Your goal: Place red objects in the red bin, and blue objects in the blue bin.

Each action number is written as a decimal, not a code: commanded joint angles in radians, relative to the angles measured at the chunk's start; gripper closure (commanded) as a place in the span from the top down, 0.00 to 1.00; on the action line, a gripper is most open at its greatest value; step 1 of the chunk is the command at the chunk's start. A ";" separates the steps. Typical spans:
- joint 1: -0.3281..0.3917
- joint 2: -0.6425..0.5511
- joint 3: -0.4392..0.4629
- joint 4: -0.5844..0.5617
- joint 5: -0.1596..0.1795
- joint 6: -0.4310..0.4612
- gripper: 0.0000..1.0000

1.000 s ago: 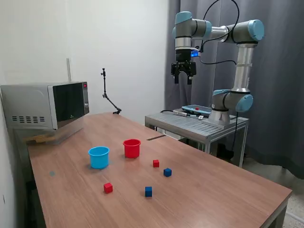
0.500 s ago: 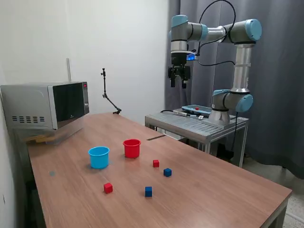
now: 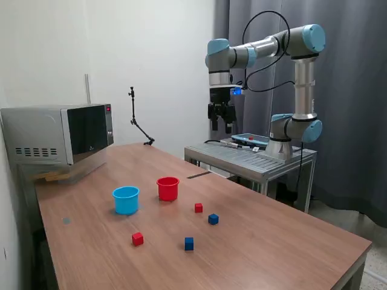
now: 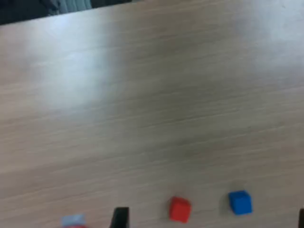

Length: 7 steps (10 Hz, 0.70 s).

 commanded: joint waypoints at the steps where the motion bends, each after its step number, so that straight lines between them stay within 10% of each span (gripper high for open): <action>1: 0.081 0.107 -0.002 -0.098 0.011 0.006 1.00; 7: 0.142 0.252 -0.058 -0.209 0.014 0.060 1.00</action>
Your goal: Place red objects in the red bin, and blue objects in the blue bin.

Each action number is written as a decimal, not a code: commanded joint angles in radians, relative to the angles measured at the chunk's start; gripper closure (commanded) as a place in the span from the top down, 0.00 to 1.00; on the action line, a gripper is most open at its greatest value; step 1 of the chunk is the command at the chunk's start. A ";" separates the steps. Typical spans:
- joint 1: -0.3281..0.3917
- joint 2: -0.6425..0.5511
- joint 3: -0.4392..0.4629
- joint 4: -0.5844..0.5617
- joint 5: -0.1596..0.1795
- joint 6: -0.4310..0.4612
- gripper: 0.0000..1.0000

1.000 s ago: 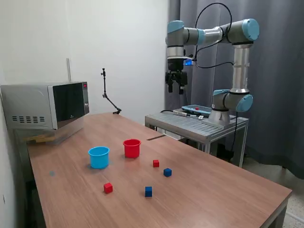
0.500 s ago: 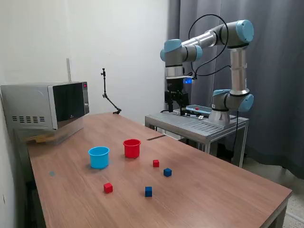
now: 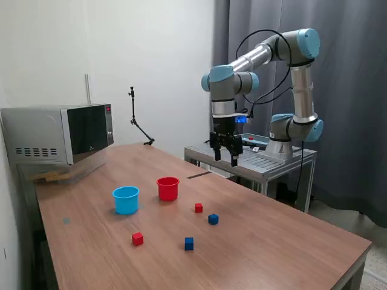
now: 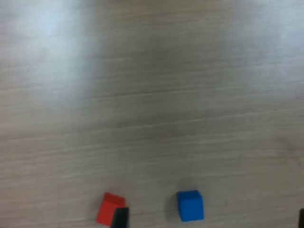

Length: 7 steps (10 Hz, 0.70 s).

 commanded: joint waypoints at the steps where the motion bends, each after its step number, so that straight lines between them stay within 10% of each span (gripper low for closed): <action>1: 0.025 0.073 -0.024 -0.062 0.001 0.066 1.00; 7: 0.016 0.167 -0.056 -0.150 -0.013 0.381 1.00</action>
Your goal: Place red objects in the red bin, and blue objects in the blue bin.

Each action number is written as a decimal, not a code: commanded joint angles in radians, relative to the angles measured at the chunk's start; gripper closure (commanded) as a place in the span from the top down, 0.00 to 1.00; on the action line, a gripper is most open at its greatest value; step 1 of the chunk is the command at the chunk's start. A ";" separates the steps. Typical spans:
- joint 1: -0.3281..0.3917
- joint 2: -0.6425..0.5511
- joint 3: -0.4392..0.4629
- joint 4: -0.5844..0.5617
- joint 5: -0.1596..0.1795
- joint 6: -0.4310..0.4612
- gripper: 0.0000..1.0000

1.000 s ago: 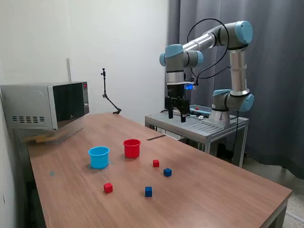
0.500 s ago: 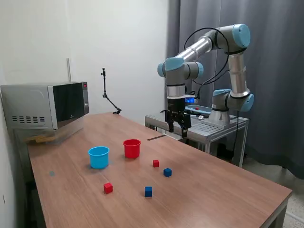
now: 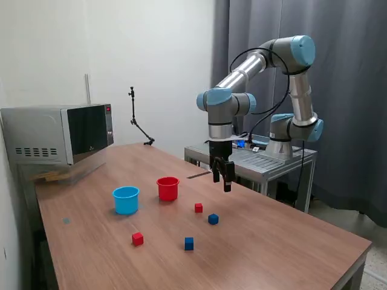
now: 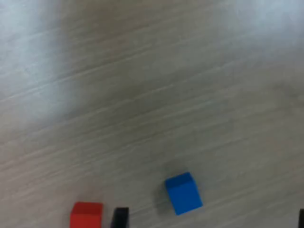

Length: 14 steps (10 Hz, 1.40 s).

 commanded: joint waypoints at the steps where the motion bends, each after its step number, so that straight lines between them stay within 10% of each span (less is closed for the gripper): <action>1: -0.027 0.012 -0.002 -0.017 -0.015 0.116 1.00; 3: -0.040 0.018 0.000 -0.017 -0.093 0.201 1.00; 10: -0.107 0.023 0.115 -0.023 -0.084 0.161 1.00; 11: -0.107 0.030 0.114 -0.034 -0.070 0.100 1.00; 14: -0.080 0.057 0.066 -0.031 0.133 -0.308 1.00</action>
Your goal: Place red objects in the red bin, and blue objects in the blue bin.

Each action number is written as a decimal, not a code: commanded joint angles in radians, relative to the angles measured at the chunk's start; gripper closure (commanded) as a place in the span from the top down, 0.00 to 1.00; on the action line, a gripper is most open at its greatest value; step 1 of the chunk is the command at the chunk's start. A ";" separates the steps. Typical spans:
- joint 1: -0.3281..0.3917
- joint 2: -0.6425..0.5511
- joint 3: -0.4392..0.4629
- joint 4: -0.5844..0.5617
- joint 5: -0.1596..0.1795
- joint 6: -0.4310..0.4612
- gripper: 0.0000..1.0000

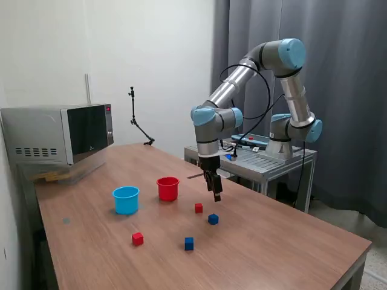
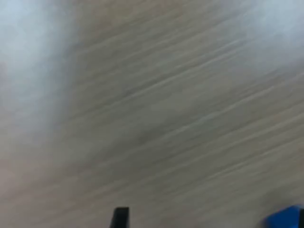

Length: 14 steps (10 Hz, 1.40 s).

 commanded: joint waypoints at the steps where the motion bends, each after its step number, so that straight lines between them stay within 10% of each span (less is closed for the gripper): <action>1: 0.014 0.010 -0.016 0.002 0.099 -0.223 1.00; 14: -0.028 0.073 -0.044 -0.072 -0.002 -0.104 1.00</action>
